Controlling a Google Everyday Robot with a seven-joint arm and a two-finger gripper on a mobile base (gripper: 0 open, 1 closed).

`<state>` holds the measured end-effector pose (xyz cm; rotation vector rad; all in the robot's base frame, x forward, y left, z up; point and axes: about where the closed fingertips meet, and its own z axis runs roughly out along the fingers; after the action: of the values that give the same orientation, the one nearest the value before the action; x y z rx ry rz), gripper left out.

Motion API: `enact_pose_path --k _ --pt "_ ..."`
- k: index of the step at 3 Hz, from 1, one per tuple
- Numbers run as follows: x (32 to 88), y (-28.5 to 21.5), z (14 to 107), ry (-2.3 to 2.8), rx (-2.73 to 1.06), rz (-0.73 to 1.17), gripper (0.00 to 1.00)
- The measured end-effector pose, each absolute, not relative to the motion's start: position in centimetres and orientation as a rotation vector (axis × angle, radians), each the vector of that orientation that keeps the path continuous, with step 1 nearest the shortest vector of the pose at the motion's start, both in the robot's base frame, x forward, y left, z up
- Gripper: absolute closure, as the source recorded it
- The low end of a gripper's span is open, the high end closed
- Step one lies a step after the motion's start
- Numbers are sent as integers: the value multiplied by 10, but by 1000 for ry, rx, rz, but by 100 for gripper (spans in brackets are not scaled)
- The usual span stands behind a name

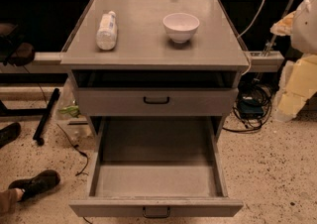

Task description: Close middle drawer

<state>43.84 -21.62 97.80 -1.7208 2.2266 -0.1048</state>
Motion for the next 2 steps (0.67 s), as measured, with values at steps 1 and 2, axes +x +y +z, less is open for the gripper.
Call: enact_pose_path --k 1,2 --pt "438 -216 978 2227 -1721 -105 0" --pt "436 -213 967 2217 -1724 -61 0"
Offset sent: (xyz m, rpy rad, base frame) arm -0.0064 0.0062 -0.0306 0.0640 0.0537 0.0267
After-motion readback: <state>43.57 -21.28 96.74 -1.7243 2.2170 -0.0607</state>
